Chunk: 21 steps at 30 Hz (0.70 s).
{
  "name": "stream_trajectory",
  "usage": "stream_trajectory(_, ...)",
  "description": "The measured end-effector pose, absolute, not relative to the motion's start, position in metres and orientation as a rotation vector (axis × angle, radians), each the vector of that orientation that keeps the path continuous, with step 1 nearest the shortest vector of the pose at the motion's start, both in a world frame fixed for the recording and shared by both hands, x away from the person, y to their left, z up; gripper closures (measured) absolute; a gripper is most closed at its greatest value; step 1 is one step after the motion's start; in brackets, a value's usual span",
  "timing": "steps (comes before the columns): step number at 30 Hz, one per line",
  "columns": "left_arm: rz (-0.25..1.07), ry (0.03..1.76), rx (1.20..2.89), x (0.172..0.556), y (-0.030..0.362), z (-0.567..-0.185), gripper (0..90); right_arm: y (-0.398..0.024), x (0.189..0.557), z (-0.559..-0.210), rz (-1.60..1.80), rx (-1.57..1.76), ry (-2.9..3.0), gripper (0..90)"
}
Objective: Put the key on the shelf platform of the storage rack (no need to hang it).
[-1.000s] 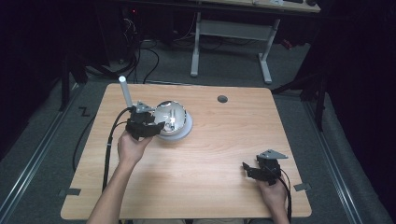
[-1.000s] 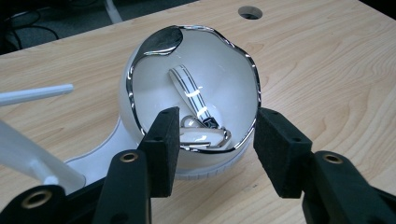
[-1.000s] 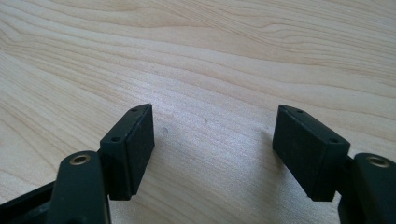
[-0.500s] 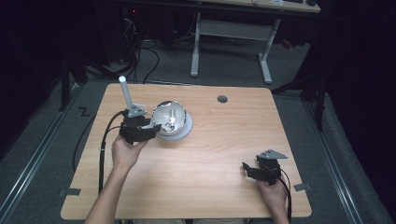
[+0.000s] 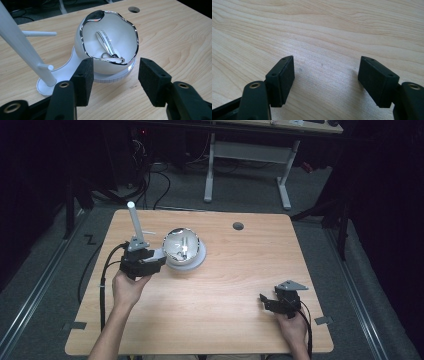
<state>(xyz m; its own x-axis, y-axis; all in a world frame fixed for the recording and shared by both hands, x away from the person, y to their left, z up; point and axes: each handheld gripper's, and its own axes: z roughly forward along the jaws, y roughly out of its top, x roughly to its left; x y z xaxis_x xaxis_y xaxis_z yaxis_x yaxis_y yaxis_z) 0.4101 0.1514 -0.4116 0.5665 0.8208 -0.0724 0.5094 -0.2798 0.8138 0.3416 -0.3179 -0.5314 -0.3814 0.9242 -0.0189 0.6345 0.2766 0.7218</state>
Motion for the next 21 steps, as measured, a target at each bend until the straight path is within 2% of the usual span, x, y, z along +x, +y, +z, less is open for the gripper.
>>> stream_trajectory(21, 0.483, 1.105, 1.922, 0.392, 0.173, -0.415, 41.0, -0.318, 0.342, -0.531, 0.886, 1.405, 2.113, 29.9)
